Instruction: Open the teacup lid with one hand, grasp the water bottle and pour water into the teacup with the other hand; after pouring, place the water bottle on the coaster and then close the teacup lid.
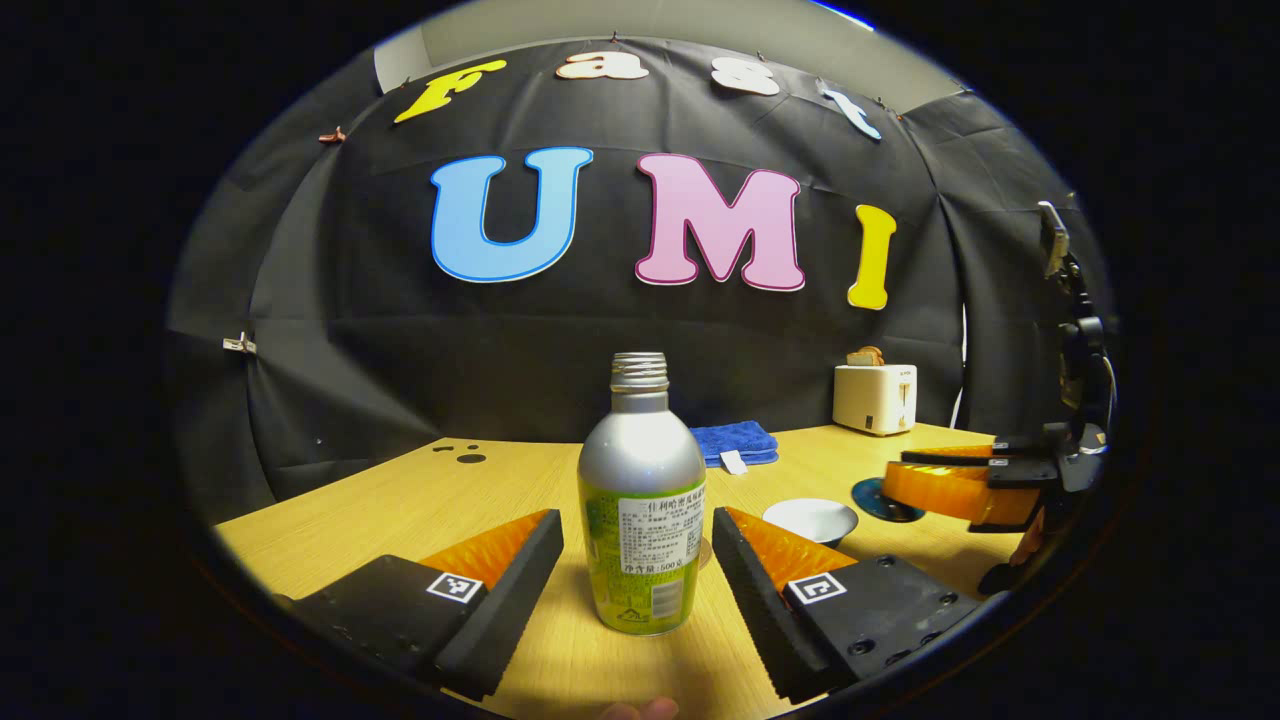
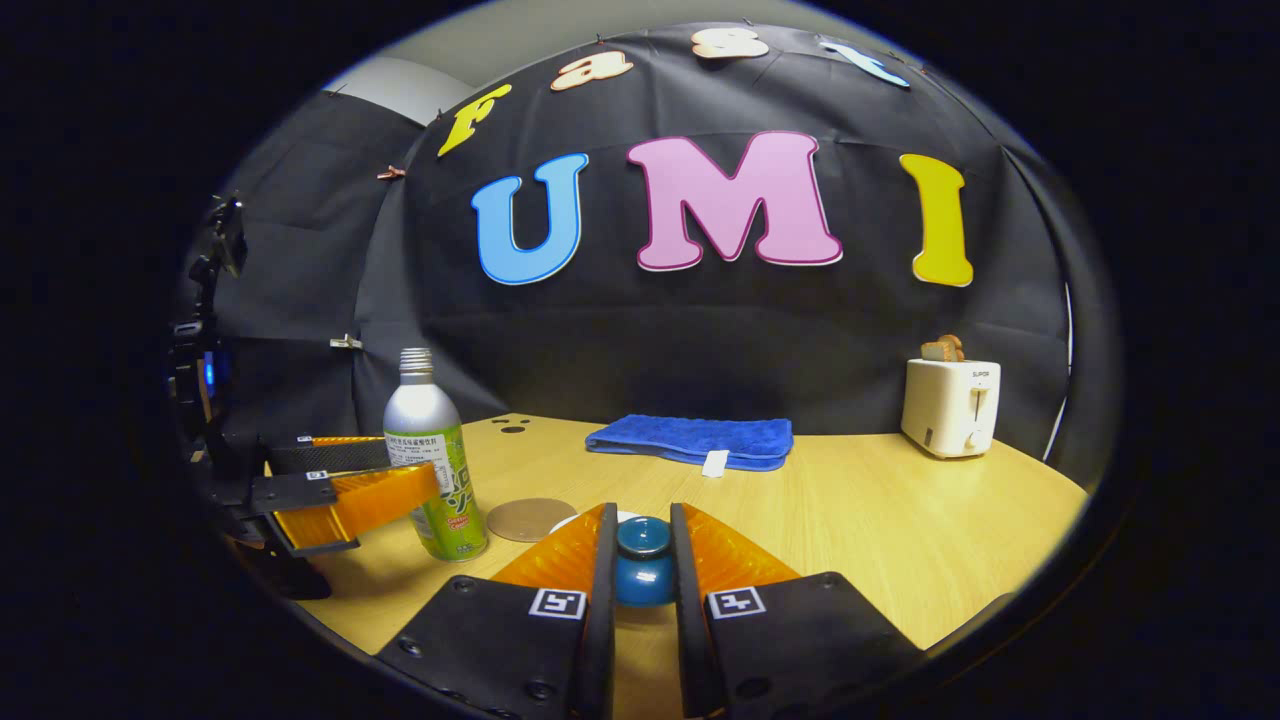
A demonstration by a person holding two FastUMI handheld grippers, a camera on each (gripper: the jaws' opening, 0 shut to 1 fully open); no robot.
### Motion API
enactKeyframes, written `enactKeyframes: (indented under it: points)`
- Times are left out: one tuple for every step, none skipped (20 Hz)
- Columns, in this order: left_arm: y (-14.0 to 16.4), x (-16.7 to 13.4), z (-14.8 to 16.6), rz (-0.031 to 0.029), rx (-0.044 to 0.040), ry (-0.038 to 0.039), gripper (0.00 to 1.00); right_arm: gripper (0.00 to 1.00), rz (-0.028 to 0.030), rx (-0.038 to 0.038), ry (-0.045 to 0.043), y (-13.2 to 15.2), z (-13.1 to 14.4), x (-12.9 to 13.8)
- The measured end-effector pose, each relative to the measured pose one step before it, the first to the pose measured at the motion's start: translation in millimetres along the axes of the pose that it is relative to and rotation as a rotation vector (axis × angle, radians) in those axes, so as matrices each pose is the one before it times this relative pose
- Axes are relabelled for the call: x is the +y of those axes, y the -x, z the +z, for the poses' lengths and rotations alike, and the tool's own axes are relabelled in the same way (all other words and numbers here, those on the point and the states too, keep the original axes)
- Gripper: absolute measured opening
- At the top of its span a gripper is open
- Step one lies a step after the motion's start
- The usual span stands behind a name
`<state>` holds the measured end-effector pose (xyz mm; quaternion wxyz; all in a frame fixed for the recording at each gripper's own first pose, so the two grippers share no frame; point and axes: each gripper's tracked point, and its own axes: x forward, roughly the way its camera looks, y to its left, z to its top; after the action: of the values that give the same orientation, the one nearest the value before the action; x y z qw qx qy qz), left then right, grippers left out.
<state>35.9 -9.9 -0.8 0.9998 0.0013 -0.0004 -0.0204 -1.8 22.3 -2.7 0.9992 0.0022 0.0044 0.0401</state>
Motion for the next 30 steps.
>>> enactKeyframes:
  points:
    - [-5.0,-0.24,0.96,-0.00008,-0.00186,-0.00026,0.95,0.29,-0.00875,-0.00666,0.00228,3.84,1.94,-6.12]
    - [-4.16,0.0,0.36,0.00357,0.0028,-0.00041,0.95,0.29,-0.00547,-0.00061,-0.00178,3.58,-0.89,-4.44]
    - [-4.14,0.5,-0.78,0.00598,-0.00233,-0.00078,0.95,0.29,-0.00391,-0.00144,0.00115,1.91,0.57,-3.7]
    - [-2.6,1.02,0.46,0.00924,0.00105,-0.0017,0.95,0.29,-0.00361,-0.00026,-0.0001,1.54,0.7,-3.15]
    - [-3.2,-0.96,-1.65,0.00156,0.0001,-0.00377,0.95,0.29,0.00095,0.00003,-0.00043,1.38,-0.44,-2.4]
    - [1.69,-1.03,1.48,-0.0022,0.00019,-0.00141,0.83,0.29,0.00229,0.00032,0.00056,0.72,0.15,-1.09]
    - [0.21,-0.77,0.12,-0.00825,-0.0009,-0.00037,0.84,0.29,0.00476,0.00058,-0.00099,1.11,0.5,-0.5]
    - [-0.21,-1.89,0.8,-0.01334,0.00199,-0.01251,0.83,0.29,0.00309,-0.00099,0.0004,0.61,-0.14,-0.15]
    - [-0.56,0.03,-0.87,-0.0043,0.00133,-0.02484,0.82,0.29,0.00159,0.00068,-0.00046,-0.66,-0.09,0.32]
    - [0.95,4.03,1.13,0.01837,0.00038,-0.04443,0.82,0.29,0.00099,-0.00055,0.00133,0.36,-0.08,-0.29]
    - [0.13,8.12,0.41,0.03143,0.0044,-0.06088,0.82,0.29,0.00115,-0.00013,-0.00131,-0.46,0.2,0.12]
    - [-0.06,7.68,-0.23,0.03121,0.01034,-0.06225,0.82,0.29,0.00423,0.00009,0.00059,-0.48,-0.11,0.38]
    - [-0.26,5.02,-1.86,0.01687,0.01176,-0.05653,0.82,0.29,-0.00346,0.00026,0.00051,0.36,0.17,-2.61]
    - [-0.3,1.48,0.35,0.01126,0.00603,-0.05421,0.82,0.29,-0.00862,-0.00006,-0.00015,0.05,0.04,-3.91]
    - [0.36,0.97,1.08,0.00958,0.00046,-0.06013,0.82,0.29,-0.0086,-0.00031,0.00012,-0.49,-0.25,-4.31]
    - [0.08,1.68,4.67,0.00918,-0.00311,-0.0719,0.81,0.29,-0.01147,-0.00019,0.00024,-0.23,0.45,-4.58]
    - [-0.07,2.42,2.59,0.00992,-0.00424,-0.08083,0.81,0.29,-0.01118,-0.00088,-0.00037,0.46,0.22,-4.33]
    - [-0.57,0.35,4.62,0.00782,-0.00683,-0.08532,0.81,0.29,-0.01031,0.00013,0.00092,1.06,0.8,-3.8]
    - [-0.71,0.05,3.6,0.00193,-0.0045,-0.0872,0.81,0.29,-0.01167,-0.00103,0.00044,0.06,-0.58,-3.71]
    - [-2.01,-0.69,3.83,0.00235,-0.00139,-0.0848,0.81,0.29,-0.01185,-0.00023,-0.00008,0.36,0.26,-3.89]
    - [-3.7,-1.2,3.75,0.00383,-0.00361,-0.08275,0.81,0.29,-0.01097,-0.00077,0.00047,1.15,0.23,-3.32]
    - [-2.42,-0.84,5.16,0.0017,-0.00863,-0.08204,0.81,0.29,-0.00694,-0.00014,-0.00047,0.28,-0.24,-3.07]
    - [-1.01,-0.14,1.8,0.00041,-0.00716,-0.07501,0.81,0.29,-0.00355,-0.00027,0.00002,1.44,0.9,-1.21]
    - [-1.81,-0.44,3.15,-0.0014,-0.00634,-0.06531,0.81,0.29,-0.00098,0.00002,0.00013,-0.14,-0.17,-1.36]
    - [0.49,-0.32,1.33,0.00093,-0.0057,-0.05526,0.81,0.29,-0.00233,-0.00018,-0.00039,0.82,-0.4,-1.39]
    - [-0.54,-1.29,3.1,-0.00115,-0.00377,-0.04698,0.81,0.29,-0.00186,-0.00048,-0.00023,0.66,0.12,-0.97]
    - [0.01,-2.8,1.06,-0.00189,-0.00314,-0.04362,0.81,0.29,0.00188,0.00031,-0.00048,0.43,0.51,0.99]
    - [-0.39,-3.15,2.64,-0.0049,-0.00291,-0.04225,0.81,0.29,0.00227,0.00015,0.00094,0.4,0.13,0.7]
    - [-1.85,-5.38,0.28,-0.01033,-0.00281,-0.03731,0.81,0.29,0.00117,0.00011,-0.00061,-0.51,-0.59,-0.15]
    - [-0.91,-5.26,1.99,-0.01259,-0.00147,-0.03174,0.81,0.29,0.00217,-0.00015,-0.00013,-0.15,0.35,0.53]
